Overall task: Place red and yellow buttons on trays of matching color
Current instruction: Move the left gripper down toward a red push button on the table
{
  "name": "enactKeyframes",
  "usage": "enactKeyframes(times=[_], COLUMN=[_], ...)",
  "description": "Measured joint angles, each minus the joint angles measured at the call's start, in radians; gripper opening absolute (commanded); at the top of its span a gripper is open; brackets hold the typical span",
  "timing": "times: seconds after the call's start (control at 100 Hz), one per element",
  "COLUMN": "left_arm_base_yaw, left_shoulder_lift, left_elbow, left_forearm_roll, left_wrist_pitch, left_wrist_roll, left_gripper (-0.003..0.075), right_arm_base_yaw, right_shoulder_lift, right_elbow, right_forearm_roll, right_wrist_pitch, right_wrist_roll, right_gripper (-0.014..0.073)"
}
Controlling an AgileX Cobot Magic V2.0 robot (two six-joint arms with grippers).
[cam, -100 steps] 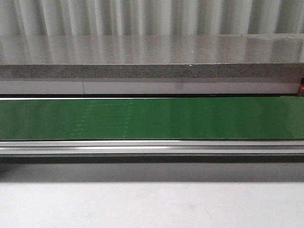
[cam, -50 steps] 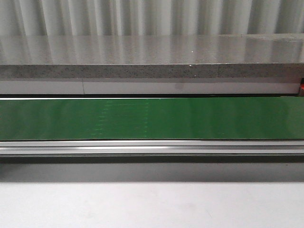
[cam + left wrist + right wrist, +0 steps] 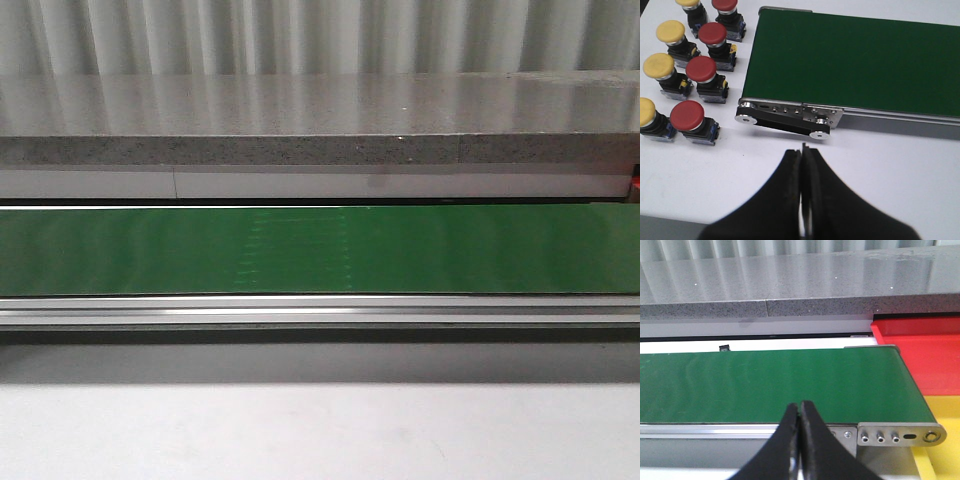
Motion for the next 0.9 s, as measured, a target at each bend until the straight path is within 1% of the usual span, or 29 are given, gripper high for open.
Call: enactKeyframes(times=[0.13, 0.2, 0.27, 0.3, 0.32, 0.37, 0.39, 0.42, 0.47, 0.51, 0.56, 0.68, 0.9], left_arm_base_yaw=[0.0, 0.0, 0.0, 0.0, 0.0, 0.0, 0.0, 0.0, 0.0, 0.0, 0.0, 0.0, 0.0], left_shoulder_lift=[0.007, 0.008, 0.008, 0.008, 0.008, 0.008, 0.008, 0.008, 0.008, 0.008, 0.008, 0.008, 0.009], left_elbow=[0.0, 0.0, 0.0, 0.0, 0.0, 0.0, 0.0, 0.0, 0.0, 0.0, 0.0, 0.002, 0.073], left_forearm_roll=[0.0, 0.0, 0.0, 0.0, 0.0, -0.001, -0.001, -0.001, -0.002, -0.002, -0.002, 0.028, 0.188], left_wrist_pitch=[-0.002, -0.002, 0.009, 0.019, 0.025, 0.04, 0.046, 0.051, 0.064, 0.074, 0.092, 0.132, 0.125], left_wrist_roll=[0.0, 0.0, 0.0, 0.0, 0.0, 0.0, 0.0, 0.0, -0.01, -0.025, -0.051, -0.145, -0.38], left_gripper=[-0.0008, 0.0048, 0.0161, 0.0237, 0.027, 0.0405, 0.0438, 0.0511, 0.0587, 0.0627, 0.0644, 0.064, 0.064], right_arm_base_yaw=[0.0, 0.0, 0.0, 0.0, 0.0, 0.0, 0.0, 0.0, 0.0, 0.0, 0.0, 0.0, 0.0], right_shoulder_lift=[0.0, 0.0, 0.0, 0.0, 0.0, 0.0, 0.0, 0.0, 0.0, 0.0, 0.0, 0.0, 0.0], right_elbow=[0.0, 0.0, 0.0, 0.0, 0.0, 0.0, 0.0, 0.0, 0.0, 0.0, 0.0, 0.0, 0.0], right_forearm_roll=[0.0, 0.0, 0.0, 0.0, 0.0, 0.0, 0.0, 0.0, 0.0, 0.0, 0.0, 0.0, 0.0], right_wrist_pitch=[0.0, 0.0, 0.0, 0.0, 0.0, 0.0, 0.0, 0.0, 0.0, 0.0, 0.0, 0.0, 0.0], right_wrist_roll=[0.0, 0.0, 0.0, 0.0, 0.0, 0.0, 0.0, 0.0, 0.0, 0.0, 0.0, 0.0, 0.0], right_gripper=[-0.0067, -0.0067, -0.0067, -0.0067, -0.0067, -0.0067, -0.0067, -0.0067, -0.0067, -0.0067, -0.0067, -0.0067, -0.0067])
